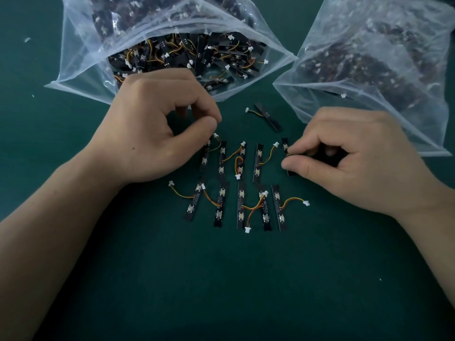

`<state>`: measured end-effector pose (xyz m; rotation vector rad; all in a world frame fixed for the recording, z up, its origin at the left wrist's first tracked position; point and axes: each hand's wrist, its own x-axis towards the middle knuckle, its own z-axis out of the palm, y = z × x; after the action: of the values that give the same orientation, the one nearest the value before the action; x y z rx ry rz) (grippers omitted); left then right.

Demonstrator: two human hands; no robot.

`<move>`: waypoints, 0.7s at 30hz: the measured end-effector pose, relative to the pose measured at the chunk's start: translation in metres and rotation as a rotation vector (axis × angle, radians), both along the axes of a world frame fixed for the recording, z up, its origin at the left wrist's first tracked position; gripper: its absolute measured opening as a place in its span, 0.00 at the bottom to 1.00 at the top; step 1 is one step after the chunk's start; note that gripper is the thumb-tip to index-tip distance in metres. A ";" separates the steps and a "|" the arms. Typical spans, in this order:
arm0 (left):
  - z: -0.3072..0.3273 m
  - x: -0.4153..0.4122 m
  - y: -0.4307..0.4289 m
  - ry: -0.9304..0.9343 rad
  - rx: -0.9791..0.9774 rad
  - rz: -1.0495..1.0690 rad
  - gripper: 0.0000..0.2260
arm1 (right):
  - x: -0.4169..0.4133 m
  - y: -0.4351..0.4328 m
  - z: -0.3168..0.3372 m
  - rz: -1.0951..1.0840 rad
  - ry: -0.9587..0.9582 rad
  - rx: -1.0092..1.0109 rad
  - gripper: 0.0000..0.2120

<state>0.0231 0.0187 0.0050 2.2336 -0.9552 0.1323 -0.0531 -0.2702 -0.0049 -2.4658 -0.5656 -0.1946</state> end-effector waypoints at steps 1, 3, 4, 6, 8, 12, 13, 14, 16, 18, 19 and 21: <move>0.000 0.000 0.000 -0.002 -0.001 0.001 0.05 | 0.000 0.000 0.000 0.000 0.009 0.002 0.07; 0.000 0.000 0.000 -0.005 -0.003 0.002 0.05 | -0.002 -0.001 0.001 0.013 0.043 0.006 0.03; 0.000 0.000 0.000 -0.003 -0.006 0.002 0.05 | -0.002 -0.001 0.001 0.019 0.058 0.005 0.02; 0.000 0.000 0.000 -0.001 -0.006 0.000 0.05 | -0.003 -0.001 0.001 0.012 0.069 -0.001 0.03; 0.000 0.000 0.000 -0.002 -0.002 0.002 0.05 | -0.003 0.000 0.001 -0.004 0.072 -0.009 0.02; 0.000 0.000 0.000 0.006 0.000 0.002 0.05 | -0.002 0.004 0.001 -0.035 0.058 -0.014 0.04; 0.000 0.000 0.000 0.009 0.000 -0.001 0.04 | -0.003 0.005 0.001 -0.039 0.056 -0.015 0.04; 0.000 0.000 0.000 0.011 0.000 -0.005 0.04 | -0.003 0.006 0.002 -0.039 0.053 -0.016 0.04; -0.001 0.001 0.000 0.013 -0.003 -0.010 0.04 | -0.004 0.007 0.002 -0.040 0.044 -0.017 0.05; -0.001 0.001 0.000 0.014 -0.005 -0.009 0.04 | -0.004 0.008 0.002 -0.053 0.042 -0.017 0.05; -0.002 0.001 0.000 0.014 -0.005 -0.008 0.04 | -0.004 0.009 0.001 -0.062 0.043 -0.018 0.05; -0.002 0.002 0.000 0.015 -0.006 -0.009 0.04 | -0.004 0.009 0.001 -0.076 0.045 -0.017 0.06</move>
<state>0.0249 0.0186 0.0033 2.2218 -0.9552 0.1141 -0.0571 -0.2608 -0.0036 -2.5035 -0.4568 -0.1646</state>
